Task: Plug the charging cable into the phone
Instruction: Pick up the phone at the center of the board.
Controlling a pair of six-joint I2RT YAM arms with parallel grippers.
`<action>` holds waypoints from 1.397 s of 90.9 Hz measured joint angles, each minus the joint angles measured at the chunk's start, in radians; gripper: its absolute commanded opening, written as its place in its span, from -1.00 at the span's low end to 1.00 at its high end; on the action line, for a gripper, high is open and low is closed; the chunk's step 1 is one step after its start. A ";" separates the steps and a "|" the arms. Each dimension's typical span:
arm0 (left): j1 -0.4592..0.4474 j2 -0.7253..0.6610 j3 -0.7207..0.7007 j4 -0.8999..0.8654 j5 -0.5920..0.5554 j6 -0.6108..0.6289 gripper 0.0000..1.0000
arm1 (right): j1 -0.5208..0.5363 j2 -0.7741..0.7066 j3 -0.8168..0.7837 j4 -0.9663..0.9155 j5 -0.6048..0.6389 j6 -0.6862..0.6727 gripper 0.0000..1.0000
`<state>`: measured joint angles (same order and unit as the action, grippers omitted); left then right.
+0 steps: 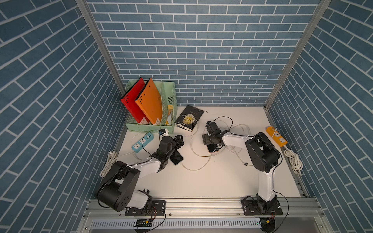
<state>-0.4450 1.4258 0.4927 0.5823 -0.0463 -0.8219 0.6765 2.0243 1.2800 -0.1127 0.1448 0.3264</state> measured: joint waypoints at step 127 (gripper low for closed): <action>-0.116 0.249 0.171 0.190 0.433 0.137 0.09 | -0.087 -0.177 -0.158 0.293 -0.459 0.204 -0.03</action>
<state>-0.5606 1.6745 0.6640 0.7719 0.3870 -0.6853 0.5900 1.8473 1.1225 0.1799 -0.3145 0.5304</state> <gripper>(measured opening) 0.548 0.798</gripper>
